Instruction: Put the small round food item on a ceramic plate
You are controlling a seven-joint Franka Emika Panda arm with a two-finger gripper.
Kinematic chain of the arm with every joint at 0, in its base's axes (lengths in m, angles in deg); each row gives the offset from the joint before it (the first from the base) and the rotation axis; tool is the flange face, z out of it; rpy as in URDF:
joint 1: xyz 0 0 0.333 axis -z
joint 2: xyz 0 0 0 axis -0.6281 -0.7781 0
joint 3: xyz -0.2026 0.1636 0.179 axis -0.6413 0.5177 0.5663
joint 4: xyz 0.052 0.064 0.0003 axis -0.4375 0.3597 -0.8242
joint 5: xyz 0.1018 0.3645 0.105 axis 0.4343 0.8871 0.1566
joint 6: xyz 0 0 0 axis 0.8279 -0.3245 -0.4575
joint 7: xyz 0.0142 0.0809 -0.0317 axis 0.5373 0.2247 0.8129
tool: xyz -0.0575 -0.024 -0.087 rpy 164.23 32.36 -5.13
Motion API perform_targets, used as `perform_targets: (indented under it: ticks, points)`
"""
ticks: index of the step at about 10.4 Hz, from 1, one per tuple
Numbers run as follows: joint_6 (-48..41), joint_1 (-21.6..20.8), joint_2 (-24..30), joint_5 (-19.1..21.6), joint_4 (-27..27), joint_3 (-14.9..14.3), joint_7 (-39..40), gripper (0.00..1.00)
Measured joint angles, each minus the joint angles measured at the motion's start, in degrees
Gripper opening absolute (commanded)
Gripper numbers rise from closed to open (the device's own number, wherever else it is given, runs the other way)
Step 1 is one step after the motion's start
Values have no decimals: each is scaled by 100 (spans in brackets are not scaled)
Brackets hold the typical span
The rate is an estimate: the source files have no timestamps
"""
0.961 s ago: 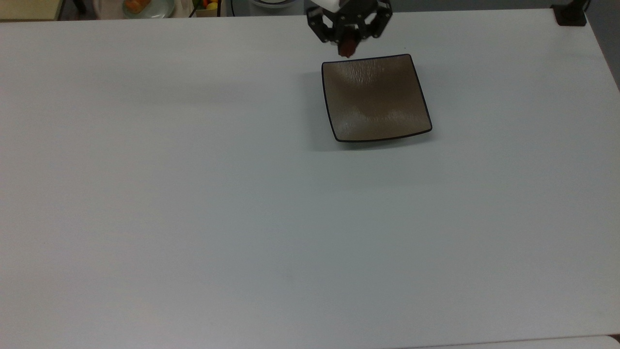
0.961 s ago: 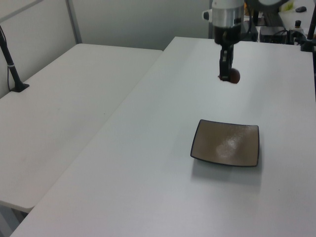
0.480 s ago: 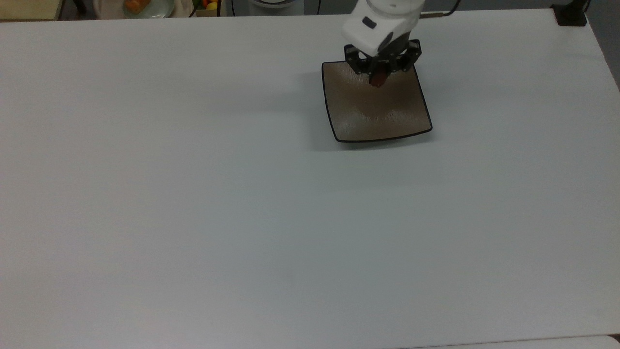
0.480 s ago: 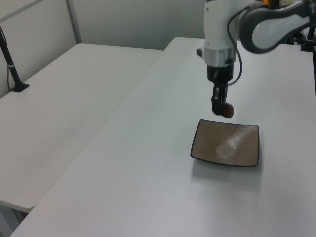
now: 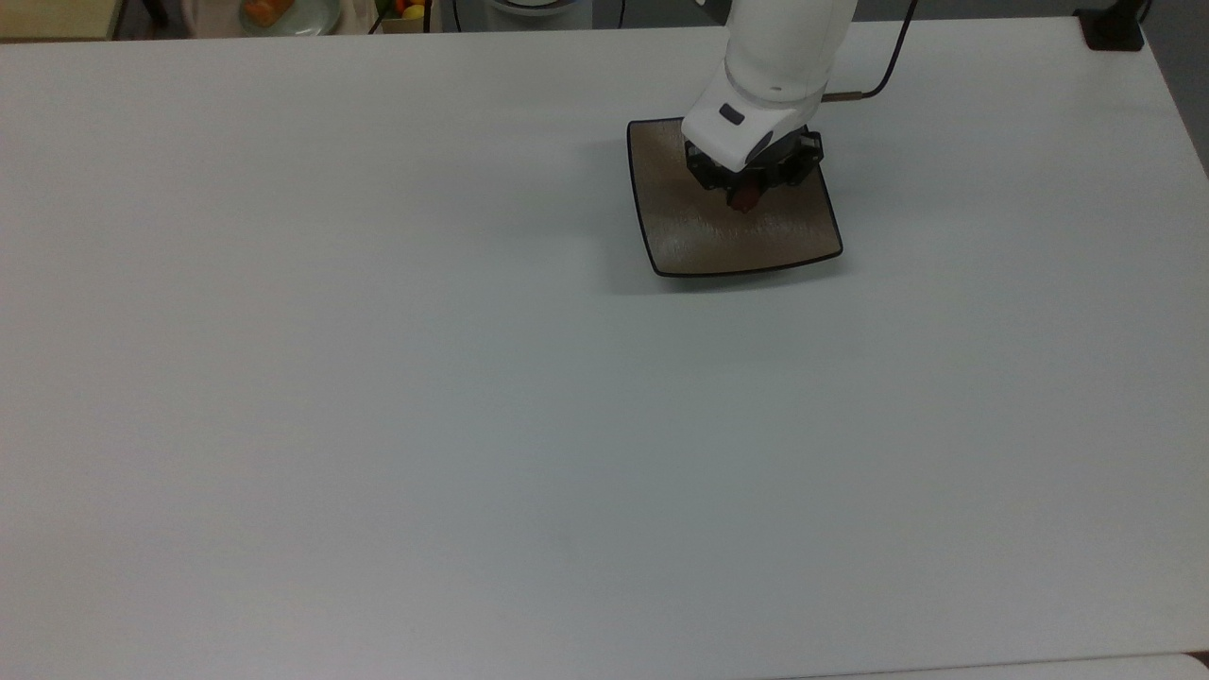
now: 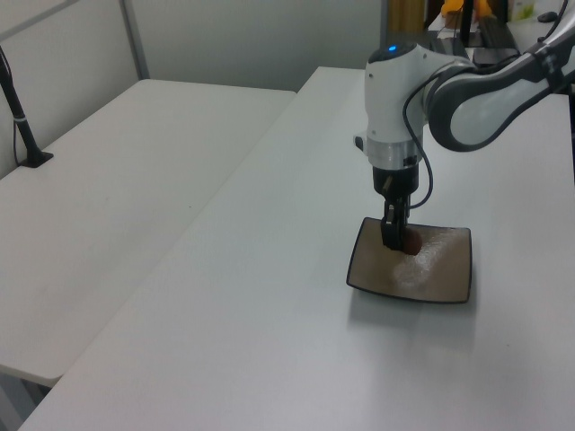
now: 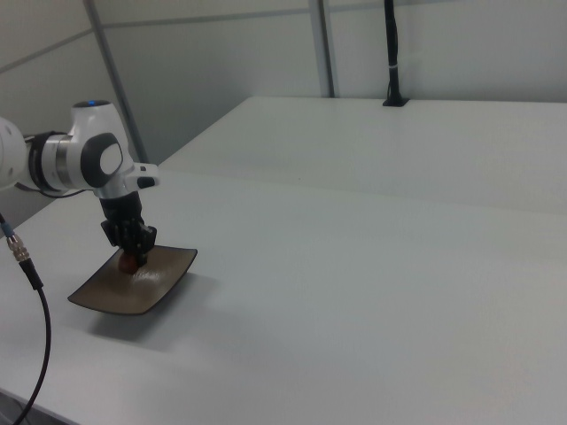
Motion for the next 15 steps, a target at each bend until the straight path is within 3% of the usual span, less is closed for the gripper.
perform_targets:
  ticks: [2,4,5,6,12,15]
  points:
    - [312,0,-56,-58,221,0,-3,25]
    - [378,0,-114,-98,310,-1,-3,41]
    - [380,0,-137,-99,310,-2,-3,74]
    - [380,0,-149,-101,309,-2,-3,100]
    - [380,32,-93,-101,252,-11,-6,100]
    - [-484,258,637,-121,-204,-57,-6,100]
